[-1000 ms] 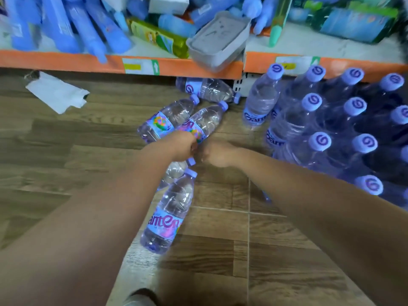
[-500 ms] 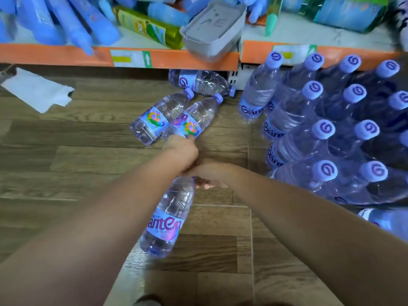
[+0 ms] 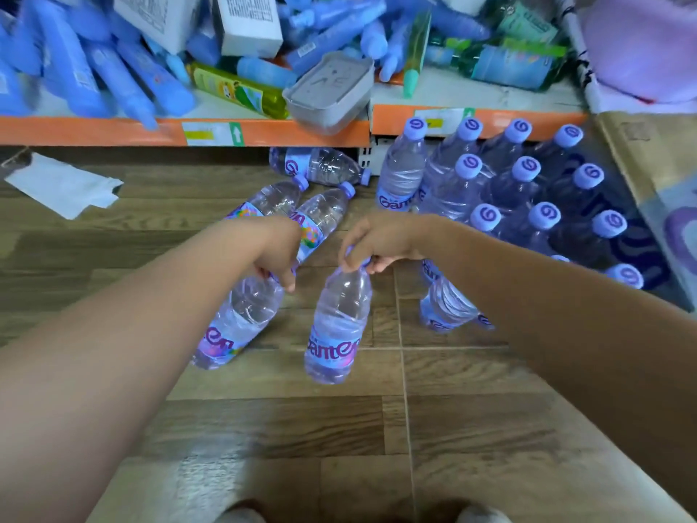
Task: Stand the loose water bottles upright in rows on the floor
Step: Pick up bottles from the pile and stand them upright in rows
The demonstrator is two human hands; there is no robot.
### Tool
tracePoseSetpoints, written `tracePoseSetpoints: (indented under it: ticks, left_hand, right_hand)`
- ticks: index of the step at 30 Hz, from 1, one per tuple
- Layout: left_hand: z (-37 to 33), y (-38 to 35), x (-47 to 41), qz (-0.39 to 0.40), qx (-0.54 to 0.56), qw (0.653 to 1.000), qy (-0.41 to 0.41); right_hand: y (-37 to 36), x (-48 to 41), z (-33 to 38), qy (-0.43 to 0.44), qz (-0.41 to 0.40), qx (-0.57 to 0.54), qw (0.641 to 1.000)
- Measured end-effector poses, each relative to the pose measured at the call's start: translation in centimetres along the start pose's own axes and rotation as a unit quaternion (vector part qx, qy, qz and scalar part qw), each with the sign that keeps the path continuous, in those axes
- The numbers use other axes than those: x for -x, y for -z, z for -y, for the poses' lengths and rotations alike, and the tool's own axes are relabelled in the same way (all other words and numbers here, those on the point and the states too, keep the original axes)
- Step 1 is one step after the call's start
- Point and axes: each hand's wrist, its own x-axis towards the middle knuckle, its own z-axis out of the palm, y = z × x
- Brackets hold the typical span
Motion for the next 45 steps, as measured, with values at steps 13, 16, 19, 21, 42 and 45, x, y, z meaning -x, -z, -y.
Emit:
tracePoseSetpoints:
  ticks: [13,16,19,21,42,45]
  left_hand:
    - [-2.9,2.8,3.1,-0.123,0.099,0.986,-0.06]
    - [-3.8,3.1,2.7,-0.15,0.125,0.978,-0.074]
    - [-4.7,3.3,2.4,-0.183,0.129,0.969,-0.106]
    - [-5.5,3.5,2.1,-0.205,0.116,0.963,-0.127]
    - [-9.8,4.4,0.7,-0.241,0.088,0.945,-0.203]
    - [-10.3,4.4,0.5,-0.246,0.085,0.942,-0.21]
  right_hand:
    - [5.2,2.9,-0.1,0.016,-0.217,0.121,0.969]
    - [5.4,2.4,0.2,0.029,-0.263,0.177,0.948]
    - [5.6,1.8,0.2,0.047,-0.291,0.221,0.93]
    - [6.0,1.3,0.0,0.053,-0.318,0.231,0.918]
    - [7.7,0.6,-0.8,0.032,-0.373,0.242,0.895]
    - [8.0,0.7,-1.1,0.037,-0.367,0.247,0.896]
